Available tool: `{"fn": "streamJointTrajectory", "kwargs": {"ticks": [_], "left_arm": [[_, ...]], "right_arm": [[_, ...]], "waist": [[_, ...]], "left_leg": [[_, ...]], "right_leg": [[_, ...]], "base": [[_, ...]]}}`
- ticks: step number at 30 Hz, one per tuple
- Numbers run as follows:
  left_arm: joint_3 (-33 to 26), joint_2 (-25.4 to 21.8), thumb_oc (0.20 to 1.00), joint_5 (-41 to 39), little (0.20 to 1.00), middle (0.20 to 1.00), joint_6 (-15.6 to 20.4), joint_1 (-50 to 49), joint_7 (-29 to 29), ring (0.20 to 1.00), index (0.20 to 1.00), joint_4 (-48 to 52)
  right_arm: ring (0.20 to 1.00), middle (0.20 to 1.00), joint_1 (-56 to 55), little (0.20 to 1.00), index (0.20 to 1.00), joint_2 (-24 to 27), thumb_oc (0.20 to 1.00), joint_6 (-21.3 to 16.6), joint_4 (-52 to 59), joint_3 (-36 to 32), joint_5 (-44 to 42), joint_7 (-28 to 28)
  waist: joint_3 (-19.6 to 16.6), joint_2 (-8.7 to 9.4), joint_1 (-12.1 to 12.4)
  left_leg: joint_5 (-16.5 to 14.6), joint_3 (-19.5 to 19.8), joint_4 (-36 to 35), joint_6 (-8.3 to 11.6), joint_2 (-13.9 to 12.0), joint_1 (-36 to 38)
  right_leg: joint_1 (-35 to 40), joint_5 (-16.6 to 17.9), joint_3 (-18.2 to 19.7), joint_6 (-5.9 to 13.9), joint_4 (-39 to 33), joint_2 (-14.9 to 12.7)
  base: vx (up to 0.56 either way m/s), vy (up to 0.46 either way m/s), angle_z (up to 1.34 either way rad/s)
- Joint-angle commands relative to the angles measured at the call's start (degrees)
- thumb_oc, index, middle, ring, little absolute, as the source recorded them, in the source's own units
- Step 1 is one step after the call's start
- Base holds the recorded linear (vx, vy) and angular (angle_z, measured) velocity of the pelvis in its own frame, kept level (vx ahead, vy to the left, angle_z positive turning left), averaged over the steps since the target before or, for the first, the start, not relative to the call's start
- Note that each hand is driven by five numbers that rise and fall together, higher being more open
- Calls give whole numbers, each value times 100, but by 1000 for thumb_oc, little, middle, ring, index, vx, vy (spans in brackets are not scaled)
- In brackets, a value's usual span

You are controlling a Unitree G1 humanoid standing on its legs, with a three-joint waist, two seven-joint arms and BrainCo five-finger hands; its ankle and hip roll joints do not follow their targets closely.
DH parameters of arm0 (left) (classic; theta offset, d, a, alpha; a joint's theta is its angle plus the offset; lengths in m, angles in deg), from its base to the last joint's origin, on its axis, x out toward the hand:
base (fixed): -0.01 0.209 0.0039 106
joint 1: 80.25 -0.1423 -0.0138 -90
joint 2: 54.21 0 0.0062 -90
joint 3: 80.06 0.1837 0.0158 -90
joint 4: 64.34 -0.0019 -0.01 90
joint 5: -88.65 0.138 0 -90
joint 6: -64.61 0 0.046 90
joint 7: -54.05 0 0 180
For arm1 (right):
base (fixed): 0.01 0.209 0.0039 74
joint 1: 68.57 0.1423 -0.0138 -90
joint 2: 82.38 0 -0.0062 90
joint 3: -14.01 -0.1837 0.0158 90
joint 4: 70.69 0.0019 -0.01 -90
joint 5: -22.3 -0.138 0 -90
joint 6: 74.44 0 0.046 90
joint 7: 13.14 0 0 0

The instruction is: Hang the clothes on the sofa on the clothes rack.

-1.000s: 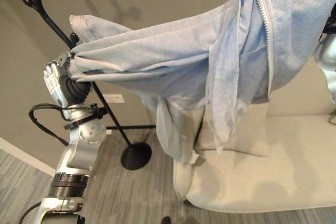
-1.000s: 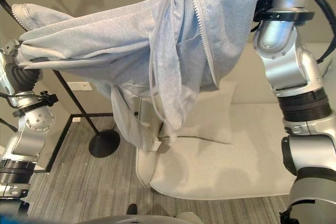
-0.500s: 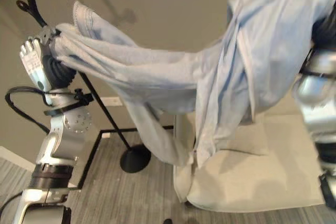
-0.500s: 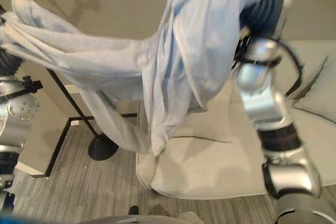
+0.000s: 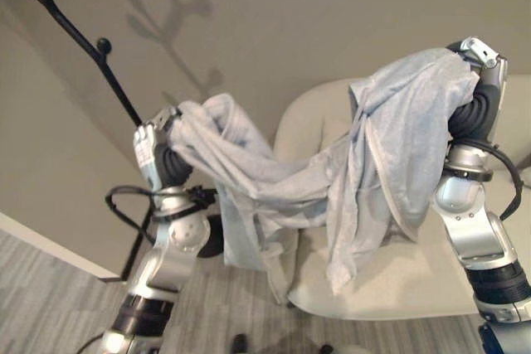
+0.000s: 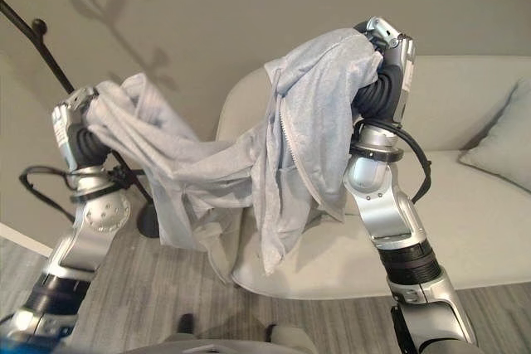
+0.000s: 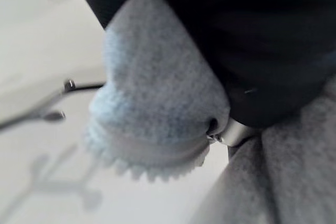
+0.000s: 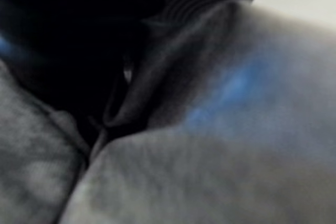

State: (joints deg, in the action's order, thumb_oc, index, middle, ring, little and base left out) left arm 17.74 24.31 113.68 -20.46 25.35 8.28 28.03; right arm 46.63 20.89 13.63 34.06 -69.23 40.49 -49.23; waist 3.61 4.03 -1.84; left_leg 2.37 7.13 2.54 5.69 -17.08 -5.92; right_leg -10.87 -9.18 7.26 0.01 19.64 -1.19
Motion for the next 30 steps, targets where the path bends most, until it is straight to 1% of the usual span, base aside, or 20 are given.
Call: {"fn": "streamJointTrajectory", "kwargs": {"ticks": [1, 3, 5, 6, 7, 8, 11, 12, 13, 15, 16, 17, 18, 19, 20, 21, 22, 26, 28, 30], "left_arm": [[4, -176, 200, 74, 200, 200, 152, -68, -84, 200, 200, 352], [103, -168, 200, 60, 200, 200, 138, -32, -156, 200, 200, 293], [195, -176, 200, 111, 200, 200, 161, -93, -43, 200, 200, 262], [219, -161, 200, 100, 200, 200, 172, -142, 40, 200, 200, 232], [228, -166, 200, 99, 200, 200, 173, -156, 44, 200, 200, 236], [293, -167, 200, 114, 200, 200, 175, -133, 92, 200, 200, 197], [418, -331, 200, 175, 200, 200, 213, -86, 46, 200, 200, 9], [400, -376, 200, 168, 200, 200, 208, -112, 18, 200, 200, 22], [417, -456, 200, 163, 200, 200, 216, -154, -52, 200, 200, 33], [410, -491, 200, 142, 200, 200, 214, -156, -119, 200, 200, -3], [435, -496, 200, 173, 200, 200, 225, -169, -123, 200, 200, -6], [454, -533, 200, 237, 200, 200, 252, -197, -80, 200, 200, 12], [451, -535, 200, 238, 200, 200, 252, -196, -79, 200, 200, 10], [451, -542, 200, 284, 200, 200, 273, -221, -32, 200, 200, 42], [451, -541, 200, 322, 200, 200, 294, -261, 63, 200, 200, 89], [458, -528, 200, 331, 200, 200, 290, -282, 92, 200, 200, 89], [458, -528, 200, 331, 200, 200, 289, -283, 93, 200, 200, 90], [467, -413, 200, 461, 200, 200, 214, -295, 200, 200, 200, 39], [464, -311, 200, 496, 200, 200, 157, -290, 185, 200, 200, 20], [464, -143, 200, 430, 200, 200, 168, -295, 194, 200, 200, -6]], "right_arm": [[200, 200, 202, 200, 200, 186, 200, -153, 162, 6, 255, -219], [200, 200, 160, 200, 200, 100, 200, -170, 133, 29, 247, -278], [200, 200, 116, 200, 200, 5, 200, -185, 114, 84, 302, -148], [200, 200, 2, 200, 200, -52, 200, -169, 133, 49, 331, -101], [200, 200, -30, 200, 200, -60, 200, -162, 157, 37, 336, -90], [200, 200, -171, 200, 200, -123, 200, -153, 208, -21, 344, -66], [200, 200, -291, 200, 200, -327, 200, -149, 240, 40, 339, -39], [200, 200, -274, 200, 200, -356, 200, -142, 267, 54, 326, -16], [200, 200, -222, 200, 200, -427, 200, -93, 194, 144, 336, -41], [200, 200, -149, 200, 200, -456, 200, -55, 180, 190, 345, -40], [200, 200, -112, 200, 200, -460, 200, -60, 148, 247, 377, -38], [200, 200, -64, 200, 200, -468, 200, -43, 136, 277, 376, -33], [200, 200, -59, 200, 200, -471, 200, -42, 134, 279, 377, -33], [200, 200, -58, 200, 200, -448, 200, -47, 114, 289, 406, -32], [200, 200, -58, 200, 200, -394, 200, -66, 76, 285, 439, -24], [200, 200, -78, 200, 200, -387, 200, -70, 72, 287, 447, -16], [200, 200, -79, 200, 200, -387, 200, -69, 72, 287, 447, -15], [200, 200, -316, 200, 200, -286, 200, -181, 153, 167, 578, -19], [200, 200, -488, 200, 200, -258, 200, -219, 220, 87, 612, -38], [200, 200, -687, 200, 200, -210, 200, -237, 291, -1, 608, -55]], "waist": [[-383, -97, 33], [-402, -163, 89], [-420, -164, 95], [-432, -154, 81], [-425, -132, 99], [-405, -123, 85], [-270, 22, 112], [-245, 51, 131], [-121, 87, 131], [-72, 103, 152], [0, 58, 154], [43, -1, 120], [25, -6, 119], [12, -3, 129], [-74, -21, 194], [-119, -26, 215], [-132, -26, 219], [-404, 86, 281], [-440, 123, 252], [-392, 175, 194]], "left_leg": [[1027, 97, -450, 55, -237, 213], [1039, 527, -265, 134, -241, 208], [360, 912, 123, 270, -19, 207], [-79, 837, 231, 300, 41, 218], [-185, 831, 373, 282, 82, 192], [-568, 710, 532, 271, 190, 164], [-1342, 482, 1168, 70, 722, -55], [-1422, 415, 1244, 2, 823, -95], [-1535, 298, 1286, -114, 1024, -115], [-1521, 180, 1276, -185, 1094, -139], [-1501, 17, 1206, -247, 1113, -102], [-1313, -162, 906, -416, 1279, -36], [-1324, -164, 850, -420, 1269, -2], [-1228, -243, 700, -492, 1377, 11], [-1000, -327, 372, -627, 1542, 36], [-938, -344, 232, -660, 1595, 87], [-956, -343, 191, -662, 1592, 120], [-625, -365, -342, -724, 1910, 367], [-568, -269, -493, -745, 2028, 531], [-579, -141, -505, -799, 2195, 626]], "right_leg": [[938, 584, 524, 559, -1751, -557], [983, 590, 659, 680, -1822, -758], [1012, 717, 765, 801, -1867, -1074], [1068, 748, 743, 871, -1918, -1204], [1119, 755, 751, 889, -1969, -1239], [1150, 860, 707, 961, -2023, -1434], [938, 1717, 734, 1054, -2150, -1994], [856, 1933, 707, 1058, -2166, -2075], [533, 2637, 626, 1047, -2160, -2242], [343, 2875, 503, 1044, -2205, -2244], [212, 2853, 257, 1025, -2235, -2146], [123, 2387, 5, 979, -2117, -1744], [118, 2332, 0, 981, -2091, -1738], [179, 2137, -39, 977, -2000, -1533], [384, 1517, -79, 846, -1669, -1068], [491, 1278, -53, 799, -1585, -888], [498, 1238, -50, 799, -1575, -886], [887, 731, 281, 548, -1451, 32], [857, 679, 587, 413, -1363, 474], [824, 723, 735, 268, -1352, 734]], "base": [[41, 351, -2], [59, 571, -5], [54, 587, -19], [45, 325, -7], [24, 368, 13], [-27, 408, 20], [-103, 527, 15], [-201, 603, -3], [-163, 399, -16], [-177, 312, -24], [-296, 529, -52], [-194, 448, -70], [-171, 416, -68], [-115, 380, -34], [-154, 465, -16], [-76, 336, -25], [16, 178, -35], [48, 185, -19], [96, 132, 13], [103, 85, 9]]}}
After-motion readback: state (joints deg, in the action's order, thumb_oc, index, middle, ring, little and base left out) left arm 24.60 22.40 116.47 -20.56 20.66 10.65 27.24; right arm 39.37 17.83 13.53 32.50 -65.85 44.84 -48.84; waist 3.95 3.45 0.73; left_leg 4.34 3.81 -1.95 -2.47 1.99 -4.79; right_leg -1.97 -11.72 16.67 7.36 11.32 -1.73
